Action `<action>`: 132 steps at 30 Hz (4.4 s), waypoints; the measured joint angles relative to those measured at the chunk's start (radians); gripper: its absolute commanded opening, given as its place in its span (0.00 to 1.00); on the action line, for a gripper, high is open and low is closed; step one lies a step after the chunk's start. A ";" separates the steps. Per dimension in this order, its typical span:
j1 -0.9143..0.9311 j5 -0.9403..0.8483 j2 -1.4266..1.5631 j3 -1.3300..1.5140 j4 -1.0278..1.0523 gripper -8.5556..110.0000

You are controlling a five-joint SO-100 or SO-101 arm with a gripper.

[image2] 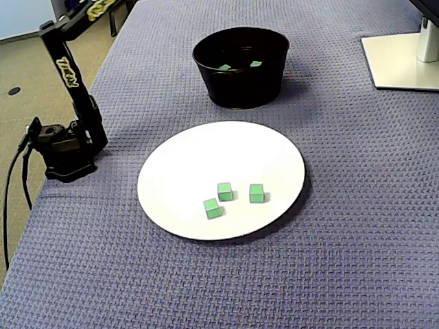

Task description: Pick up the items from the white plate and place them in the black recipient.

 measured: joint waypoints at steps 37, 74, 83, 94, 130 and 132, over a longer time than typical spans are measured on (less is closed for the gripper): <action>1.011 -0.064 -0.115 -0.206 0.819 0.38; 1.040 -0.137 -0.712 -0.264 0.824 0.31; 1.032 -0.149 -0.742 -0.278 0.807 0.24; 1.039 -0.152 -0.752 -0.285 0.807 0.15; 0.436 0.009 0.232 -0.229 0.736 0.07; 0.313 0.009 0.241 -0.259 0.696 0.07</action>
